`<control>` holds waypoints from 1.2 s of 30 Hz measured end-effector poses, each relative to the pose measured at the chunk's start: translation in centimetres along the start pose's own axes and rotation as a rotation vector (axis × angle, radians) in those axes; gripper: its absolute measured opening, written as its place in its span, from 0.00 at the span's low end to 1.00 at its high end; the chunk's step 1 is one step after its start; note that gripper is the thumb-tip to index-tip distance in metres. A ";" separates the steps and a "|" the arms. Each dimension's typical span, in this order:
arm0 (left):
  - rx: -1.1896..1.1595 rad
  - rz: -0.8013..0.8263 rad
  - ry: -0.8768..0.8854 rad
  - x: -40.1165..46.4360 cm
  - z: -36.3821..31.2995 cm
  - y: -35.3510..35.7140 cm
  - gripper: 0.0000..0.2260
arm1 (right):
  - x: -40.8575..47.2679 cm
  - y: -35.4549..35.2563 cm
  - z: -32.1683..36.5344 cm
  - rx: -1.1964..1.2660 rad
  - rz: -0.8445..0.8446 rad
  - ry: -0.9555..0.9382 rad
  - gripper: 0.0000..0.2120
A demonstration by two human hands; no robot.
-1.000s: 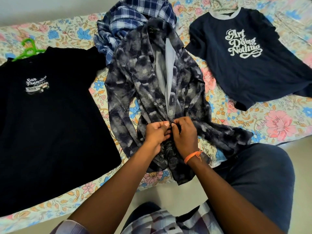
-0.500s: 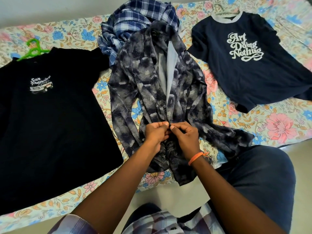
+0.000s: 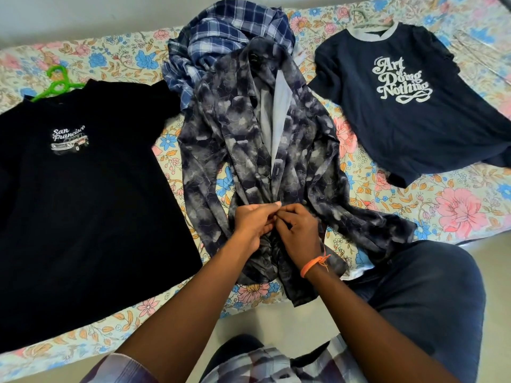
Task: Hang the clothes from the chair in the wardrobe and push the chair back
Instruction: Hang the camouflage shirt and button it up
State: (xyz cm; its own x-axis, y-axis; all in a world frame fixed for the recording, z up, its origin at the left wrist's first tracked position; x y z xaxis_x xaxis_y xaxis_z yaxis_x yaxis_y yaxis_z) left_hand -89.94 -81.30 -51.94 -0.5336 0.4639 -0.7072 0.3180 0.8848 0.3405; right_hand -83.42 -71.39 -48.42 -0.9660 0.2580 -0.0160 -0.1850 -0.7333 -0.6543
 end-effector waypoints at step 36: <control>0.840 -0.088 0.265 0.1 -3.7 0.6 0.02 | 0.8 -0.4 -2.8 0.724 -0.033 0.403 0.11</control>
State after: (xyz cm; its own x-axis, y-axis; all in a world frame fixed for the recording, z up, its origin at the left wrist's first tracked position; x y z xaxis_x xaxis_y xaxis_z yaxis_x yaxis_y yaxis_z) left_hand -92.67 -80.61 -49.50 -0.7142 0.4823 -0.5072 0.6821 0.6420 -0.3500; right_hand -83.62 -69.17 -50.26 -0.8448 0.3911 -0.3651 -0.4155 -0.9095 -0.0127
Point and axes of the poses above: each hand's wrist, its own x-axis towards the middle knuckle, its own y-axis out of the palm, z = x × y, the point moved 6 cm from there along x, towards the middle knuckle, and after that the axes turned 15 degrees about z, right-handed, at the moved point
